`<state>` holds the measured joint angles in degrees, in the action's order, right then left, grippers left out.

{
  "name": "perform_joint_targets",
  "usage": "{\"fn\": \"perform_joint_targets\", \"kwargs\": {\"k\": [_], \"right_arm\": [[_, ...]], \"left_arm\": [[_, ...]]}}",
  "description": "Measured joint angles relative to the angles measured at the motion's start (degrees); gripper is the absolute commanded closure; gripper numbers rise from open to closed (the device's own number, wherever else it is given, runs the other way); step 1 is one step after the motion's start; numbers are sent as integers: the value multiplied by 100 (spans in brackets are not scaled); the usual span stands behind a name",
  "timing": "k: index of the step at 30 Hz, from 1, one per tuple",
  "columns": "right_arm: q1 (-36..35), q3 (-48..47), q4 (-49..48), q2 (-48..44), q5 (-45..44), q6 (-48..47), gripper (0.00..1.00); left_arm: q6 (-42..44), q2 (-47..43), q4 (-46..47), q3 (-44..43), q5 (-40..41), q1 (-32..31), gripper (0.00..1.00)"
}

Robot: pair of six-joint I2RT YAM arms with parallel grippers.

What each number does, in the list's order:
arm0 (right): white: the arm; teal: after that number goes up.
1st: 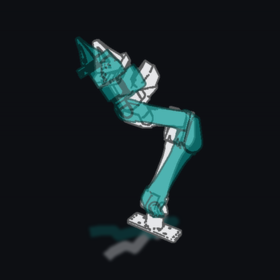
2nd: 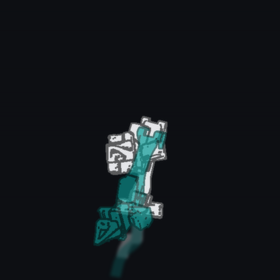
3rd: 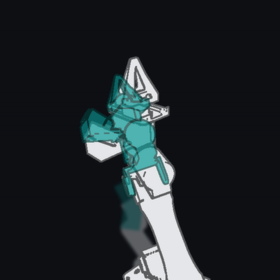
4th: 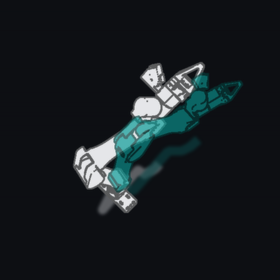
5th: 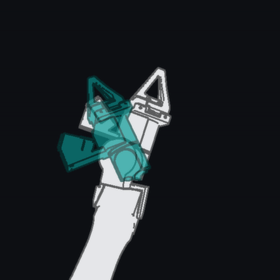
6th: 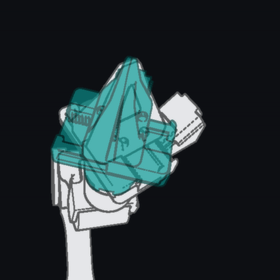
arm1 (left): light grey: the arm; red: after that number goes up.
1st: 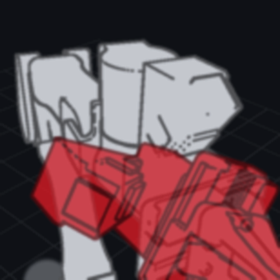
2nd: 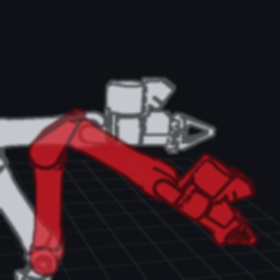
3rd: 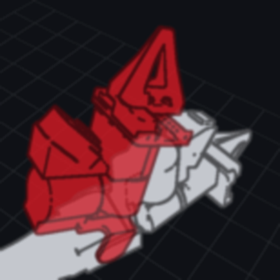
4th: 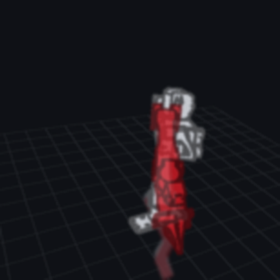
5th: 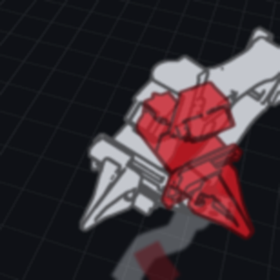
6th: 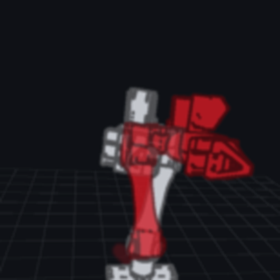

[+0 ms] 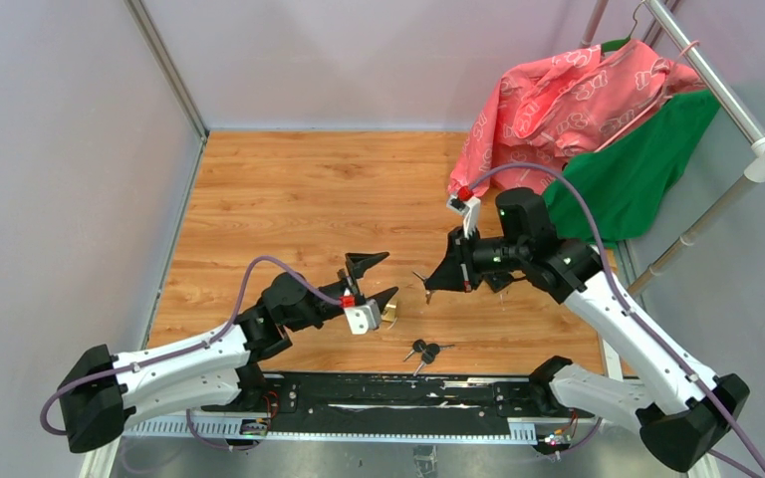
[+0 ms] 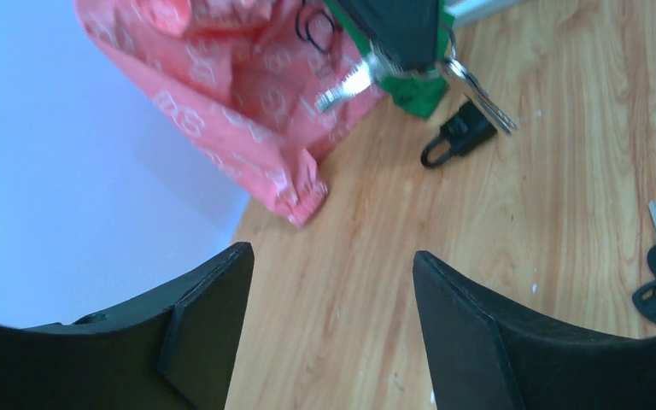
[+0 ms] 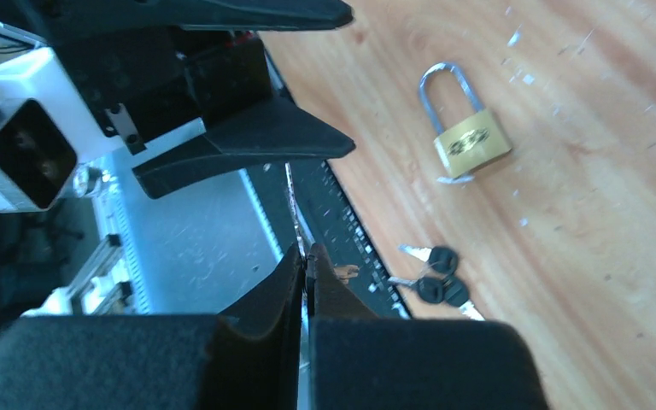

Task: Unlock with the key

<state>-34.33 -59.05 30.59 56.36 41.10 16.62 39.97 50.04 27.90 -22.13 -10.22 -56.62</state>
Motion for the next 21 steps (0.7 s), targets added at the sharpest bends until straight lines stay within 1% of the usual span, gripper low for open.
{"fn": "perform_joint_targets", "kwargs": {"k": [2,4,6,9,10,13,15,18,21], "right_arm": [[0,-160,334,177,162,44,100],[0,-326,704,437,354,81,100],[0,-341,901,555,485,140,100],[0,-341,1163,678,763,302,100],[0,-341,1172,695,857,367,100],[0,-341,1150,769,1189,629,100],[0,-339,1110,835,1381,785,100],[0,-326,1047,922,1558,962,100],[0,-273,940,1005,1690,1110,100]], "left_arm": [[146,-111,101,0,-160,-26,32],[295,-195,205,-2,-350,-39,34],[446,-201,247,-4,-492,-59,42],[809,-199,247,-4,-693,-133,46],[929,-199,247,-4,-745,-173,47],[1231,-199,247,-4,-885,-319,54],[1390,-199,247,-2,-909,-393,61],[1556,-199,247,-2,-909,-490,67],[1738,-184,245,-2,-911,-592,68]]}}
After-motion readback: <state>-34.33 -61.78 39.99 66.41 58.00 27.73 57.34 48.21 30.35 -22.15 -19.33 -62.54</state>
